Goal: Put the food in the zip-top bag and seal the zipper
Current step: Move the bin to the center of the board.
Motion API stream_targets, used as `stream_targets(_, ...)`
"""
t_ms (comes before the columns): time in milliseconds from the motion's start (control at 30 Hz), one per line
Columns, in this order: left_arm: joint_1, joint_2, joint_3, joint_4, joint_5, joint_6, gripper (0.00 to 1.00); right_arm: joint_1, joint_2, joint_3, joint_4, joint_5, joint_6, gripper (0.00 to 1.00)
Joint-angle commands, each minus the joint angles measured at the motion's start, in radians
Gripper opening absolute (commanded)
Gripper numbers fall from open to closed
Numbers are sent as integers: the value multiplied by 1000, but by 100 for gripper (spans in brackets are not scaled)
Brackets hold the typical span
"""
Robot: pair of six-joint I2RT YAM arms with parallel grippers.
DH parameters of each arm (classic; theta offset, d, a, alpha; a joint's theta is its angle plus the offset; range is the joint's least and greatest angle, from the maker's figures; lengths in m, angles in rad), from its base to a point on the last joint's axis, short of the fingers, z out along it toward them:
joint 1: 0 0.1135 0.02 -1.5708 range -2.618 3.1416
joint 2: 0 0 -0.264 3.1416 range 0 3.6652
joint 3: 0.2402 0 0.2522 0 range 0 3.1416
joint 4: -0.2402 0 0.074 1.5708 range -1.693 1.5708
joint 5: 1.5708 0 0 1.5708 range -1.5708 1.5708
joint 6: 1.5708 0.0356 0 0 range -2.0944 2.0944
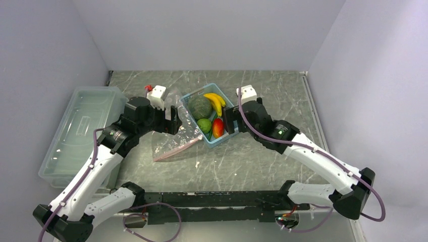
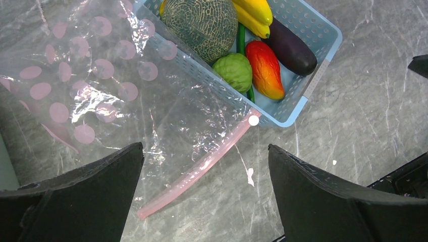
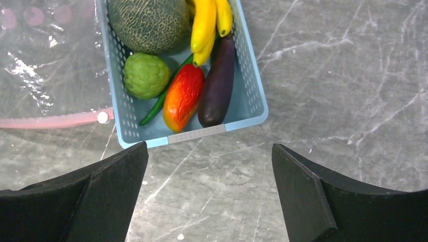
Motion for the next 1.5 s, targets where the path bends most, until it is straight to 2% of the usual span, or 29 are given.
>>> stream_targets(0, -3, -15, 7, 17, 13, 12, 99, 1, 38, 59, -6, -69, -13, 95)
stream_targets(167, -3, -11, 8, 15, 14, 14, 99, 10, 110, 84, 2, -211, -18, 83)
stream_targets(933, -2, -12, 5, 12, 7, 13, 99, 64, 389, 145, 77, -359, -68, 54)
stream_targets(1467, -3, -2, 6, 14, 13, 14, 99, 76, 570, 236, 51, -380, -116, 44)
